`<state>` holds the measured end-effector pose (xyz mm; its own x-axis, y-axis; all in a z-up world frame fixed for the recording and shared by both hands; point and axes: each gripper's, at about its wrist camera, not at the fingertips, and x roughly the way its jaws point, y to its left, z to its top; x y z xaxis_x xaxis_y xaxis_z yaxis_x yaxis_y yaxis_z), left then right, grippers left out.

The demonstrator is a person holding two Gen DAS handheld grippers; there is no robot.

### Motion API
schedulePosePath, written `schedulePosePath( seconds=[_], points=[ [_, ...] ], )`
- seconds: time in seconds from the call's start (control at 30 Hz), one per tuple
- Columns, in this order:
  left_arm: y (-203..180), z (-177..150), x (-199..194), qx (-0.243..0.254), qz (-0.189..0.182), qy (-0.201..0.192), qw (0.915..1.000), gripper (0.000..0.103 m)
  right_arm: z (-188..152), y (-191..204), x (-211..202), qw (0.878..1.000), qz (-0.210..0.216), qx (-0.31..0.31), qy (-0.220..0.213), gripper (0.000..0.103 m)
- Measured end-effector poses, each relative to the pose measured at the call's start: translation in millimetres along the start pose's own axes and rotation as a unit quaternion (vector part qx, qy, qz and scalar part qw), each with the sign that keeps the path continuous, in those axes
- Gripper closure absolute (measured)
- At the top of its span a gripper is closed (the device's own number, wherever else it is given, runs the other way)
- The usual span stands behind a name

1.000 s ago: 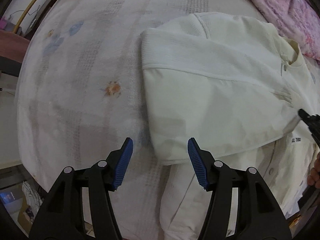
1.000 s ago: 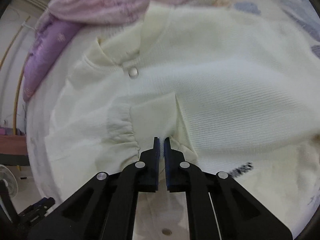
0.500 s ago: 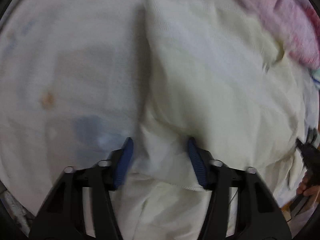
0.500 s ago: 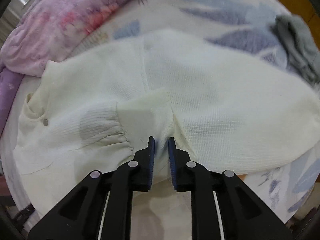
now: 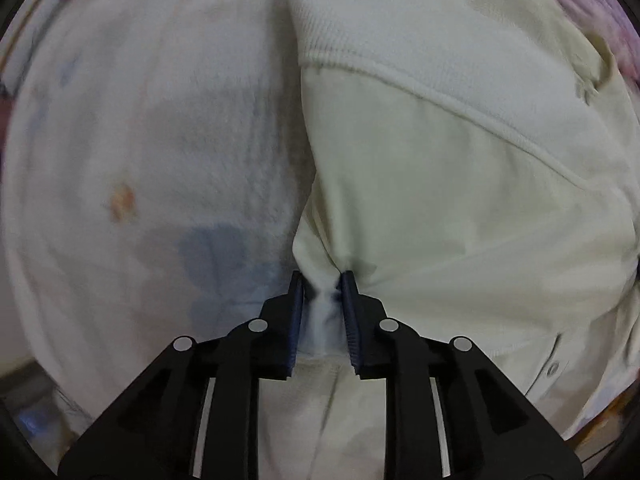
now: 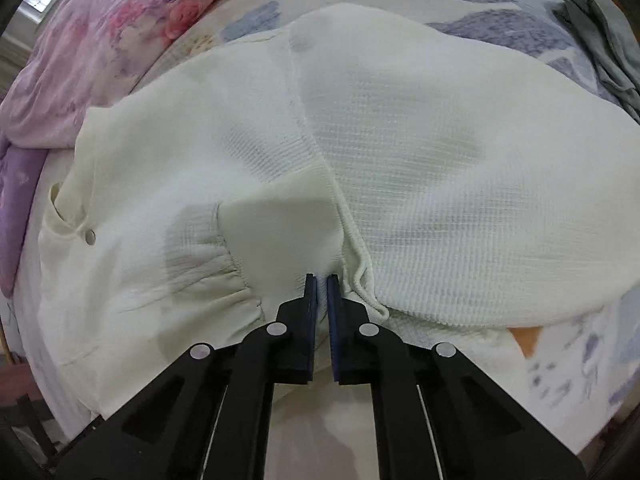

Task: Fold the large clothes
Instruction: 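Grasp the jacket side edge with the left gripper and fold it inward over the sleeve, then open both grippers and lift them away from the jacket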

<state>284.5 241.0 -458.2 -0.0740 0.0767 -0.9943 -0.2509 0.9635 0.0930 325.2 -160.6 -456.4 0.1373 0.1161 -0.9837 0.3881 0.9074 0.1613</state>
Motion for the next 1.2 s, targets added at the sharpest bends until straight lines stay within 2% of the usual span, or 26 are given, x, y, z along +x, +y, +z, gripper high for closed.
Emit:
schedulePosePath(
  seconds=[0.07,0.13,0.2,0.27,0.3,0.33,0.4,0.47,0.57,0.63,0.67,0.7,0.73,0.77,0.8,0.87,1.07,1.2],
  points=[
    [0,-4,-18,0.008,0.032,-0.016,0.9993,0.070,-7,5,-22,0.999,-0.020,-0.012,-0.024,0.087],
    [2,-8,-35,-0.005,0.030,-0.028,0.9991,0.076,-15,12,-39,0.998,-0.034,-0.037,-0.042,0.085],
    [-4,-9,-47,-0.008,0.020,-0.048,0.9986,0.094,-25,24,-50,0.995,-0.043,-0.065,-0.065,0.085],
    [-15,-11,-47,0.005,0.008,-0.065,0.9978,0.096,-32,39,-47,0.991,-0.010,-0.104,-0.086,0.087],
    [-19,-15,-33,0.006,-0.014,-0.056,0.9983,0.102,-30,44,-31,0.991,0.001,-0.119,-0.067,0.090],
    [-23,-12,-15,0.004,-0.021,-0.032,0.9992,0.103,-30,47,-7,0.992,0.002,-0.122,-0.026,0.094],
    [-31,-12,22,0.016,-0.008,0.001,0.9998,0.103,-34,45,36,0.995,0.007,-0.101,0.026,0.100],
    [-39,-14,23,0.034,0.010,-0.016,0.9992,0.103,-37,47,38,0.994,0.001,-0.112,0.011,0.102],
    [-43,-14,14,0.030,0.006,-0.016,0.9994,0.103,-37,43,28,0.996,0.008,-0.077,0.032,0.101],
    [-38,-14,8,0.026,0.003,-0.013,0.9996,0.102,-36,44,19,0.996,0.020,-0.075,0.033,0.094],
    [-38,-13,5,0.025,0.005,-0.011,0.9996,0.101,-36,44,14,0.996,0.023,-0.078,0.030,0.093],
    [-41,-14,0,0.027,0.007,-0.012,0.9995,0.097,-36,44,6,0.996,0.025,-0.079,0.025,0.086],
    [-42,-14,-6,0.027,0.006,-0.013,0.9995,0.093,-36,42,-1,0.997,0.022,-0.076,0.024,0.061],
    [-42,-15,-13,0.023,-0.003,-0.017,0.9996,0.078,-36,40,-11,0.997,0.022,-0.071,0.017,0.041],
    [-44,-18,-19,0.020,-0.008,-0.022,0.9995,0.065,-37,38,-20,0.997,0.028,-0.069,0.005,0.040],
    [-50,-21,-30,0.022,-0.002,-0.029,0.9993,0.057,-38,36,-39,0.996,0.038,-0.081,-0.009,0.040],
    [-60,-30,-67,0.011,-0.003,-0.041,0.9991,0.057,-53,21,-81,0.993,0.046,-0.107,-0.022,0.039],
    [-49,-60,-94,0.007,-0.008,-0.053,0.9985,0.057,-61,22,-106,0.991,0.053,-0.119,-0.030,0.038]
  ],
)
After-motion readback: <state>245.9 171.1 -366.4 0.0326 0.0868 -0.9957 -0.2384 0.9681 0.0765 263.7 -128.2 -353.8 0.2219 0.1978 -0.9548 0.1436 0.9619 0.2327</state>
